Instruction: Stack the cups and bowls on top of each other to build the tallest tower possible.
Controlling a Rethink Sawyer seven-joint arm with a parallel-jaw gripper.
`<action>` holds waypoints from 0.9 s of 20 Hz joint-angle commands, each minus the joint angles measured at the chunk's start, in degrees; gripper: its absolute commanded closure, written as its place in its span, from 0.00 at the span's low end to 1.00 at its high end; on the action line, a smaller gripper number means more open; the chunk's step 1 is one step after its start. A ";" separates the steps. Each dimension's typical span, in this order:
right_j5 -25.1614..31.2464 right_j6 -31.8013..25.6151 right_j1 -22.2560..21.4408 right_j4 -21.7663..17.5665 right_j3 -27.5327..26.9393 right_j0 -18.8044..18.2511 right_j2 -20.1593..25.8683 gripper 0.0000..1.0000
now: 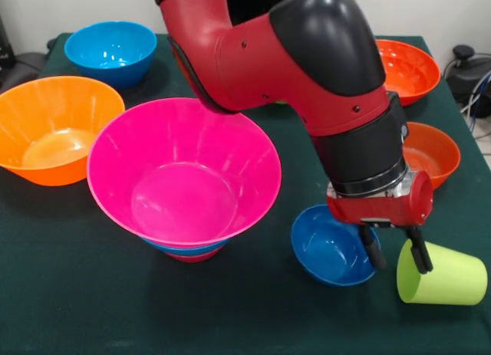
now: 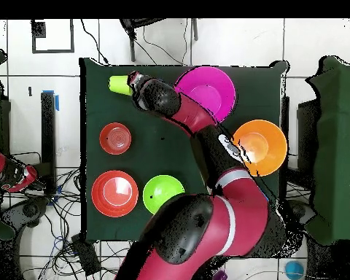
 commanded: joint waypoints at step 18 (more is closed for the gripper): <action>0.05 -2.47 6.63 -8.82 1.73 -4.07 12.44 0.00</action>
